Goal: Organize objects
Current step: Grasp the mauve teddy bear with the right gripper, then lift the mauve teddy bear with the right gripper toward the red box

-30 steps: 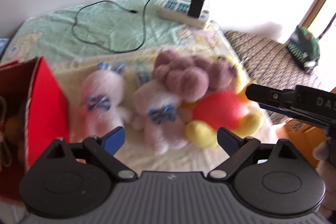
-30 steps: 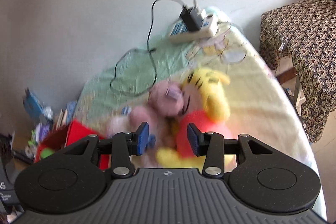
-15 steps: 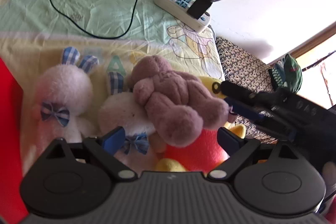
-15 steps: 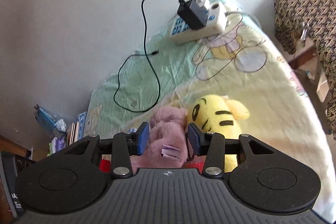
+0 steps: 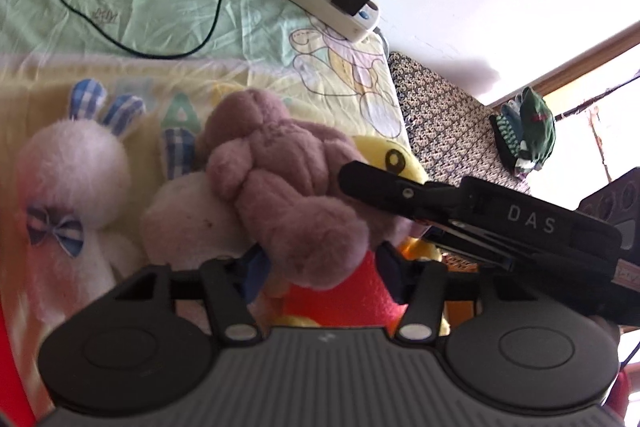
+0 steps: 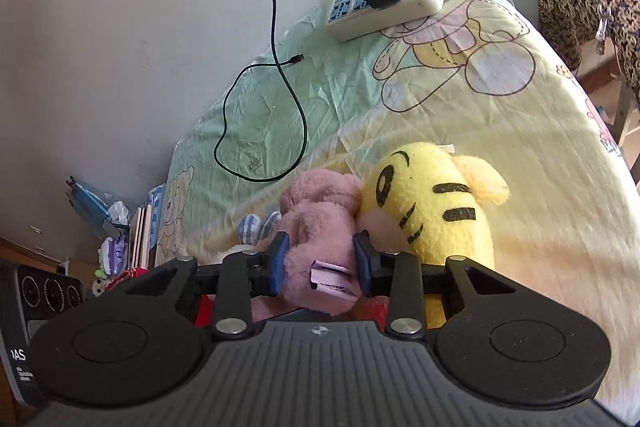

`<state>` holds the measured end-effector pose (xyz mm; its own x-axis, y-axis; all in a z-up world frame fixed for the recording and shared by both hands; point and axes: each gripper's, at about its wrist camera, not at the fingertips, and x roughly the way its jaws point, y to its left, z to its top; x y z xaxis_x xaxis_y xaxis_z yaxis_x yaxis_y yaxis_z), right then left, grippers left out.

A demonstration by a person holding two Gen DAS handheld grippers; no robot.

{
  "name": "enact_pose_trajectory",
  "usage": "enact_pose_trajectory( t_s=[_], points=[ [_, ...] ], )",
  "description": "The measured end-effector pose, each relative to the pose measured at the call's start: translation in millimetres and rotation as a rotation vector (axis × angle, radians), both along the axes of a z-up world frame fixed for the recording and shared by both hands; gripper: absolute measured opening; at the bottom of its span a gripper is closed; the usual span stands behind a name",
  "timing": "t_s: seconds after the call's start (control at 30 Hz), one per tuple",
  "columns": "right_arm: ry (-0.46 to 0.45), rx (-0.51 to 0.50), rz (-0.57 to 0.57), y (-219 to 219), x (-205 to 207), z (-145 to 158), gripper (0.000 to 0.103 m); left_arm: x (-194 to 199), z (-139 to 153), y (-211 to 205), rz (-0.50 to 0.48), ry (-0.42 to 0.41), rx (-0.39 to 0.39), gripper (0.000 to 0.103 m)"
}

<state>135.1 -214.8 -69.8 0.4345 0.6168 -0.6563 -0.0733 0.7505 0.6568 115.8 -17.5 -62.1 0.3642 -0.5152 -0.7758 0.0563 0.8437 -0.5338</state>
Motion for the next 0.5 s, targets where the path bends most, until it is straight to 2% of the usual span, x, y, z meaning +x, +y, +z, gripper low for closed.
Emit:
enact_pose_trajectory(
  t_s=[0.03,0.13,0.33,0.5],
  points=[
    [-0.013,-0.008,0.002,0.7,-1.6,1.5,0.036,-1.0,1.4,-1.8,-0.007,-0.01,0.013,0.048],
    [-0.039,0.019,0.002,0.1,-5.4,7.4,0.036,-7.1,11.8,-5.3,-0.021,-0.066,0.07,0.045],
    [-0.081,0.088,0.014,-1.6,-26.4,26.3,0.035,-34.6,41.6,-1.9,-0.06,-0.181,0.133,0.044],
    [-0.124,0.083,0.054,0.9,-59.9,35.0,0.035,-72.8,51.7,-4.4,-0.118,-0.249,0.199,0.045]
  ],
)
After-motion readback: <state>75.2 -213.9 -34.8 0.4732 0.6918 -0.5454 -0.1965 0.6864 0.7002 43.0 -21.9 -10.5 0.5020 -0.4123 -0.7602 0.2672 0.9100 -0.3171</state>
